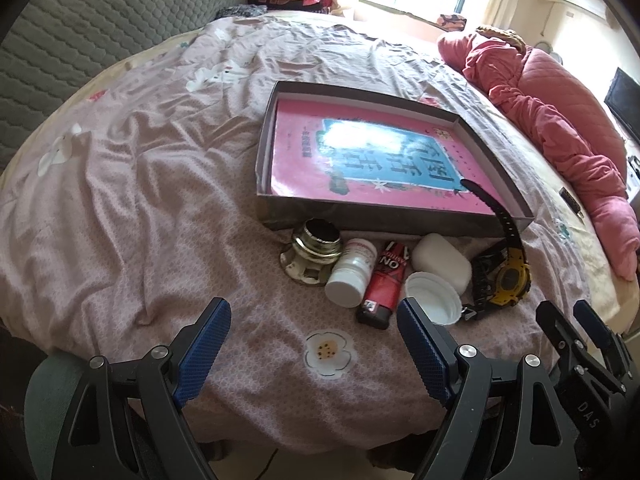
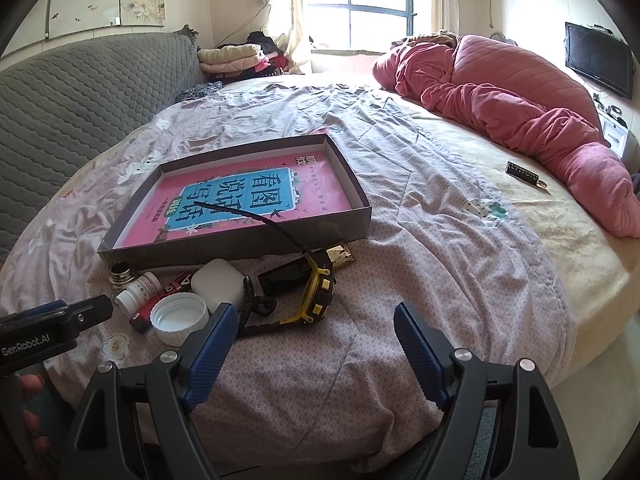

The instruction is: Organize rigid objects

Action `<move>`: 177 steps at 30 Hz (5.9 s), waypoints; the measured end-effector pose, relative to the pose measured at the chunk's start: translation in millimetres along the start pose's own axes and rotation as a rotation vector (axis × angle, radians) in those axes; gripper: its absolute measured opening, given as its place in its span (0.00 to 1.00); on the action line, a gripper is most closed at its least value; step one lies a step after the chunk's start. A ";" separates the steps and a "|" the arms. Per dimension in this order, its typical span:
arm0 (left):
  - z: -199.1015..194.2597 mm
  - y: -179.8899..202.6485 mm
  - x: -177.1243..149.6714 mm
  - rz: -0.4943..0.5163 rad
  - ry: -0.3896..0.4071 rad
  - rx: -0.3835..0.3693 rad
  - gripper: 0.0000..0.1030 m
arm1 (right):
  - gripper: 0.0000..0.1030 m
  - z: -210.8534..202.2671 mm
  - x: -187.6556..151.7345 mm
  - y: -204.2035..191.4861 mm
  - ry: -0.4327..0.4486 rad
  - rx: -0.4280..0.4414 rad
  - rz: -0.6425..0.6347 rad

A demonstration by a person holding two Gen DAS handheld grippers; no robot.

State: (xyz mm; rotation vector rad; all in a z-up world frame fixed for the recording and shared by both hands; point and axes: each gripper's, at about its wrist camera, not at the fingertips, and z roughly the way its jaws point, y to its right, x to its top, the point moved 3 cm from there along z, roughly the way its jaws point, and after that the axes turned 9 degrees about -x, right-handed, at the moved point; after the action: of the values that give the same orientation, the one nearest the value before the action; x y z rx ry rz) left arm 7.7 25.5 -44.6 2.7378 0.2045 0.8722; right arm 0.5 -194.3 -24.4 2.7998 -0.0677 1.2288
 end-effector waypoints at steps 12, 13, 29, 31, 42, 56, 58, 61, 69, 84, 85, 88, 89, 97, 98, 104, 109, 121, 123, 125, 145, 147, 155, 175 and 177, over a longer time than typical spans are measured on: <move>11.0 -9.5 -1.7 -0.049 -0.047 -0.072 0.83 | 0.78 2.8 -0.4 1.3 -0.014 0.002 0.004; 12.0 -9.7 -1.4 -0.051 -0.051 -0.078 0.83 | 0.78 2.9 -0.4 1.1 -0.016 0.005 0.005; 40.1 -31.7 32.1 -0.108 -0.072 -0.110 0.74 | 0.78 13.8 -2.3 2.8 -0.047 0.012 0.018; 43.1 -31.4 33.2 -0.116 -0.073 -0.114 0.74 | 0.78 15.2 -2.7 3.6 -0.050 0.012 0.021; 59.4 -38.8 42.1 -0.146 -0.086 -0.102 0.73 | 0.78 19.7 -3.1 4.6 -0.066 0.016 0.028; 61.0 -33.5 47.0 -0.067 -0.104 -0.018 0.73 | 0.78 37.9 1.8 10.6 -0.084 0.005 0.075; 60.3 -36.7 45.9 -0.066 -0.102 -0.028 0.73 | 0.78 41.3 4.2 14.4 -0.085 0.003 0.095; 59.2 -39.0 44.2 -0.054 -0.101 -0.046 0.73 | 0.75 47.4 8.1 16.7 -0.092 0.012 0.107; 58.3 -32.9 43.2 0.008 -0.106 -0.065 0.67 | 0.47 65.0 10.4 12.6 -0.121 0.052 0.099; 76.5 -31.4 44.6 0.032 -0.137 -0.011 0.59 | 0.34 80.1 6.7 0.4 -0.133 0.082 0.056; 77.6 -32.3 42.6 0.032 -0.134 -0.009 0.57 | 0.32 80.9 5.9 0.2 -0.130 0.084 0.056; 77.7 -33.6 40.2 0.029 -0.124 -0.004 0.51 | 0.24 83.2 4.7 0.3 -0.131 0.102 0.062; 77.2 -32.6 39.5 0.039 -0.122 -0.005 0.46 | 0.21 82.5 4.6 0.1 -0.128 0.107 0.061; 64.1 -41.8 40.4 -0.029 -0.085 -0.084 0.36 | 0.19 80.3 5.3 1.0 -0.114 0.141 0.072; 61.7 -41.5 40.6 -0.029 -0.080 -0.090 0.36 | 0.18 79.8 5.6 1.5 -0.113 0.145 0.076; 55.0 -41.2 40.8 -0.055 -0.076 -0.100 0.36 | 0.17 73.7 7.0 3.4 -0.091 0.170 0.085; 42.6 -34.8 43.7 -0.049 -0.051 -0.099 0.36 | 0.17 71.8 8.4 7.9 -0.084 0.200 0.120; 24.3 -29.2 47.4 -0.050 -0.017 -0.096 0.36 | 0.17 62.4 14.6 14.0 -0.047 0.235 0.155; 21.3 -27.5 48.1 -0.045 -0.010 -0.098 0.36 | 0.17 60.5 15.3 15.8 -0.041 0.237 0.161; 17.2 -26.6 50.0 -0.043 0.002 -0.103 0.36 | 0.17 59.3 17.4 19.2 -0.036 0.243 0.176; -3.5 -9.5 71.2 -0.022 0.074 -0.137 0.36 | 0.17 29.8 49.5 22.6 0.017 0.252 0.184; -3.5 -8.1 72.9 -0.021 0.076 -0.139 0.36 | 0.17 27.6 54.5 21.4 0.024 0.250 0.179; 2.4 1.0 85.2 0.006 0.076 -0.137 0.36 | 0.17 29.8 78.4 19.6 0.042 0.229 0.178; 39.0 12.1 113.0 0.003 0.060 -0.113 0.36 | 0.17 59.6 110.5 21.4 0.024 0.159 0.232; 43.8 12.0 113.9 0.009 0.053 -0.103 0.36 | 0.17 62.0 111.9 20.1 0.022 0.153 0.230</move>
State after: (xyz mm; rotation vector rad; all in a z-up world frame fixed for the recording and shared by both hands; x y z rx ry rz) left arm 126.2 29.1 -13.2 2.6252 0.1537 0.9312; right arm 120.2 -220.9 17.4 2.9767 -0.3161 1.3664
